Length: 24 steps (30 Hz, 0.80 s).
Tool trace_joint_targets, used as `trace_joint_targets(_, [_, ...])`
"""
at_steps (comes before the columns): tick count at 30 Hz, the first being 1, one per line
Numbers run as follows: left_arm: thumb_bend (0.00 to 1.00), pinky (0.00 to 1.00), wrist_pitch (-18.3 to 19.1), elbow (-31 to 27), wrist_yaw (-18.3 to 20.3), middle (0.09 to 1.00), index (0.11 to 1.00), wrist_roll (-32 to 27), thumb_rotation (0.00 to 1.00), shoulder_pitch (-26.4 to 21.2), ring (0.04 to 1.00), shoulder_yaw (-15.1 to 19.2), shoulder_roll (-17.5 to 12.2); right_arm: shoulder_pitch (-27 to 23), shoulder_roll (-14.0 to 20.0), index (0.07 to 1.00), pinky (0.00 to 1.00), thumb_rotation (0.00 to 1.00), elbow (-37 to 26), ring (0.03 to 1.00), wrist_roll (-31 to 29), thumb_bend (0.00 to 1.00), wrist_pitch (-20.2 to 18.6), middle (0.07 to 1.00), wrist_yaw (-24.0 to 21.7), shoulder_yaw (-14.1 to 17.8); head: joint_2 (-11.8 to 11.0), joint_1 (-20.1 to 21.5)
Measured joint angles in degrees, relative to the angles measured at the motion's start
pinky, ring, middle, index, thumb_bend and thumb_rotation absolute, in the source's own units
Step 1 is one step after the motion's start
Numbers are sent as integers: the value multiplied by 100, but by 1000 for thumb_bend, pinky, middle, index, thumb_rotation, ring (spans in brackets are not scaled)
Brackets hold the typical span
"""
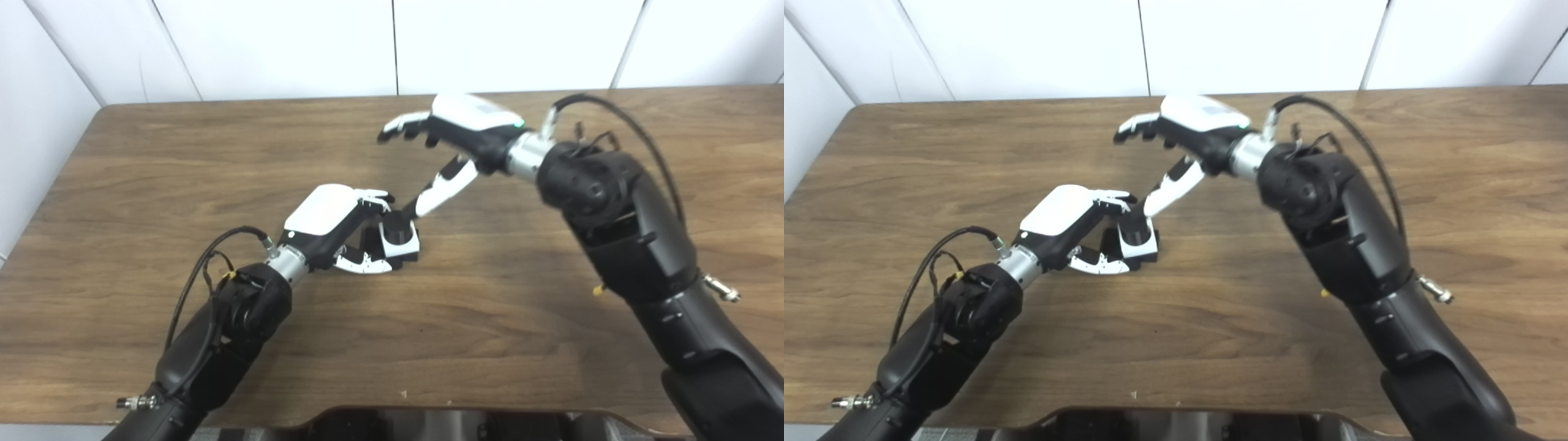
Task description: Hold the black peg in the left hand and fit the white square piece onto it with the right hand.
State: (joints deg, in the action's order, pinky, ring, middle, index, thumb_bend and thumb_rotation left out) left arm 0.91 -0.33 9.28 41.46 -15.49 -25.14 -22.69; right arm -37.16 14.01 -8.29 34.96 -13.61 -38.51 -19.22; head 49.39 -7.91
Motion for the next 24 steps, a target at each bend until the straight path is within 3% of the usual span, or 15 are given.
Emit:
trace_joint_targets(6, [792, 816, -8, 24, -10, 848, 565, 0, 244, -18, 819, 0, 0, -133, 159, 808, 718, 445, -31, 871, -406, 1000, -258, 879, -8, 281, -26, 0])
trace_joint_targets(11, [791, 829, -11, 39, -29, 848, 562, 0, 244, -31, 825, -4, 0, -327, 236, 811, 650, 469, 32, 796, -718, 1000, -117, 835, 138, 452, -53, -9])
trace_joint_targets(14, [785, 834, -11, 43, -29, 851, 563, -1, 244, -32, 831, -6, 1, -310, 269, 811, 621, 472, 137, 781, -805, 938, 3, 826, 349, 513, -62, 9])
trace_joint_targets(17, [782, 828, -10, 42, -23, 852, 565, -1, 243, -37, 832, -6, 1, -175, 326, 802, 618, 437, 59, 779, -817, 846, 4, 823, 565, 643, -79, 35])
trace_joint_targets(20, [783, 830, -9, 43, -23, 853, 567, -1, 243, -36, 835, -2, 1, 162, 292, 799, 636, 408, 6, 780, -823, 827, 11, 816, 1032, 874, -105, 35])
trace_joint_targets(24, [789, 822, -19, 59, -35, 847, 566, -3, 240, -41, 829, 4, 0, 723, 62, 799, 582, 383, -34, 774, -847, 789, -43, 834, 1588, 1145, -123, 61])
